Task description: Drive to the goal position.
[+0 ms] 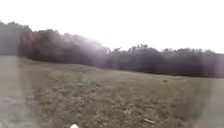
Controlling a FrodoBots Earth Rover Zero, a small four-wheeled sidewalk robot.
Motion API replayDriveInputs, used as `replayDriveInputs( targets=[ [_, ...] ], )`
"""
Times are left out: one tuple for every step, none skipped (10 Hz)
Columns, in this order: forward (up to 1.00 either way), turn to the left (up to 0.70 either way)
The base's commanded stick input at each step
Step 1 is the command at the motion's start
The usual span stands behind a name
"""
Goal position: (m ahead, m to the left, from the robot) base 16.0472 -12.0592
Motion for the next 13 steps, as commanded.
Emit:
replayDriveInputs(
  targets=[
    [0.70, 0.00],
    [0.70, 0.00],
    [0.70, 0.00],
    [0.70, 0.00],
    [0.70, 0.00],
    [0.70, 0.00],
    [0.70, 0.00],
    [0.70, 0.00],
    [0.70, 0.00],
    [0.70, 0.00],
    [0.70, 0.00],
    [0.70, 0.00],
    [0.70, 0.00]
  ],
)
